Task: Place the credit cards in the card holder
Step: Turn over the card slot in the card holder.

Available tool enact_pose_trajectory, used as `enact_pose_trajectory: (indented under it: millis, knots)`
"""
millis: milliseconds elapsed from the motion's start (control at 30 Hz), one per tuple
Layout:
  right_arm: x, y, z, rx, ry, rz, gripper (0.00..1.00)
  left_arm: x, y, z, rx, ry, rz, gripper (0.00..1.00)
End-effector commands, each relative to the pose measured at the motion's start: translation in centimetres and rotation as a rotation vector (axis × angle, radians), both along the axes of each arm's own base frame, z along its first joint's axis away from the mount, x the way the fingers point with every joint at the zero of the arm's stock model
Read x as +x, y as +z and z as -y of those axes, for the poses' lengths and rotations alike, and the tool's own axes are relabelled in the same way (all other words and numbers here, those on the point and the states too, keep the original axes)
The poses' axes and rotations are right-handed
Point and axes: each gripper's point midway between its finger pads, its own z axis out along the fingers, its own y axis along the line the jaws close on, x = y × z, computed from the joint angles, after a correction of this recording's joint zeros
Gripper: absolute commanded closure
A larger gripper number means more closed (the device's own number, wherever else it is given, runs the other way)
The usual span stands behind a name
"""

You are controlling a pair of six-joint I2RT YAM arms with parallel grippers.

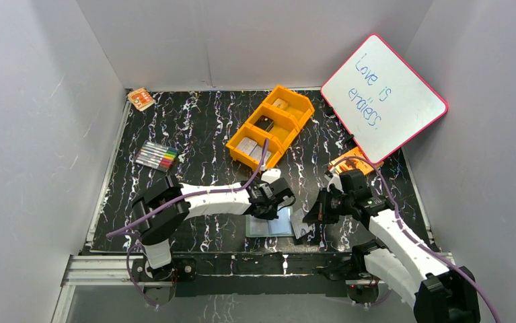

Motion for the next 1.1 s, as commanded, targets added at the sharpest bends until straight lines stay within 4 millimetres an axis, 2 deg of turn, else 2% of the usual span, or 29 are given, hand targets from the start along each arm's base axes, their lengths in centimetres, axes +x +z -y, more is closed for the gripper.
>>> enact_pose_trajectory:
  millis: [0, 467, 1067]
  knots:
    - [1.3, 1.2, -0.7, 0.032, 0.01, 0.041, 1.0, -0.6, 0.2, -3.1, 0.095, -0.013, 0.004, 1.0]
    - [2.3, 1.8, -2.5, 0.113, 0.078, 0.064, 1.0, -1.1, 0.3, -3.1, 0.068, -0.037, -0.003, 1.0]
    - [1.8, -1.0, -2.8, 0.085, 0.109, -0.012, 1.0, -1.0, 0.4, -3.0, 0.063, -0.038, -0.003, 1.0]
